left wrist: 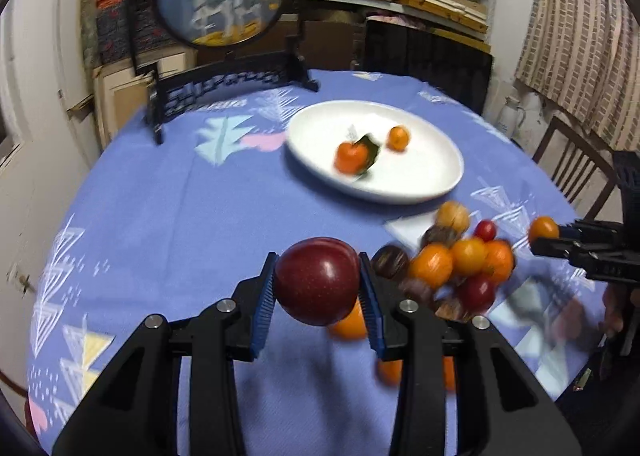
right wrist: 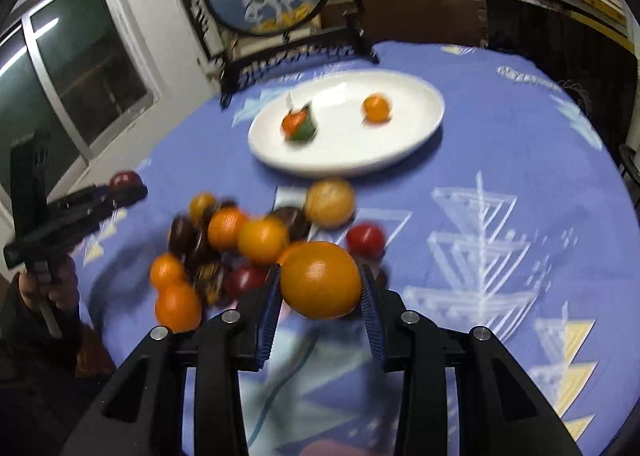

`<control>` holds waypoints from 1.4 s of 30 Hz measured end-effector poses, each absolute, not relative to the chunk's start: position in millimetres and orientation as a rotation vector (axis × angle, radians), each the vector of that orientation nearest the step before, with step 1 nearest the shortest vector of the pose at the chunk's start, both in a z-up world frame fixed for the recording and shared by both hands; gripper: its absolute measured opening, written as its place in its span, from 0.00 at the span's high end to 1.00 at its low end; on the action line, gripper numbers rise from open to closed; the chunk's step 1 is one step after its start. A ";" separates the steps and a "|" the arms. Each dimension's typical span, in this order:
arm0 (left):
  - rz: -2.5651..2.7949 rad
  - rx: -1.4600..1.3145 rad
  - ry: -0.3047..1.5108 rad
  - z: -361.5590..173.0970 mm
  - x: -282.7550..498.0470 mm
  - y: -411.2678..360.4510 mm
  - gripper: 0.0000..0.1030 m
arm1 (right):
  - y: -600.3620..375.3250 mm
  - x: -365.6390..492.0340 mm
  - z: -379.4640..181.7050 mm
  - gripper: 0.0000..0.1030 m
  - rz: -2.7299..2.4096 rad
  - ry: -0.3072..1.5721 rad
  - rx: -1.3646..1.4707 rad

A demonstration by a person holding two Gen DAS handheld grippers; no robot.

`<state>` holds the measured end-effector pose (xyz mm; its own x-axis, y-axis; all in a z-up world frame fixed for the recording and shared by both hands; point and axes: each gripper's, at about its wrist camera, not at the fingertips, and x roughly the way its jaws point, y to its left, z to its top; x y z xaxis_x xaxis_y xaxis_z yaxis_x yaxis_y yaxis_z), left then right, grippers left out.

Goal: Organize fruits
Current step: 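Carry a red plum to the plate with the left tool while the right tool carries a mandarin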

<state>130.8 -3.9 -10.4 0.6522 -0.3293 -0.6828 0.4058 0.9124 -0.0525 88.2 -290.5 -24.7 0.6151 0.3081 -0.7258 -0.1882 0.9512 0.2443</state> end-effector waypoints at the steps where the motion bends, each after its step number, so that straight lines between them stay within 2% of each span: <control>1: -0.434 0.111 0.756 -7.1 137.7 -12.0 0.64 | -295.2 95.2 -19.8 0.63 0.284 0.849 0.156; 7: -0.539 0.150 0.823 -3.2 198.7 -89.0 0.63 | -313.2 165.6 -5.1 0.63 0.290 0.817 0.210; 14: -0.536 0.209 0.938 -36.5 264.6 -149.6 0.62 | -313.0 249.9 -39.3 0.60 0.237 0.900 0.220; 15: -0.524 0.204 0.950 -38.1 270.5 -151.5 0.58 | -313.6 254.0 -39.7 0.56 0.225 0.891 0.221; 16: -0.518 0.190 0.947 -35.6 273.7 -150.5 0.46 | -315.4 257.0 -38.4 0.53 0.207 0.873 0.223; 18: -0.499 0.161 0.902 -26.1 270.0 -141.7 0.31 | -318.2 254.3 -33.9 0.53 0.193 0.848 0.229; 19: -0.502 0.152 0.875 -19.1 264.7 -135.1 0.29 | -320.3 249.7 -31.9 0.53 0.193 0.838 0.231; 24: -0.510 0.163 0.798 0.6 221.3 -105.5 0.29 | -323.8 214.6 -20.3 0.52 0.177 0.801 0.221; 27: -0.540 0.196 0.755 5.6 179.4 -86.6 0.29 | -322.5 184.4 -17.9 0.48 0.170 0.792 0.200; 36: -0.557 0.294 0.712 -27.0 70.6 -43.0 0.30 | -316.3 106.2 -28.8 0.46 0.147 0.796 0.160; 40: -0.557 0.273 0.764 -47.7 59.5 -32.7 0.55 | -312.8 84.5 -40.5 0.46 0.153 0.825 0.180; 42: -0.541 0.260 0.777 -56.0 59.6 -28.0 0.56 | -309.1 77.0 -44.3 0.46 0.156 0.838 0.178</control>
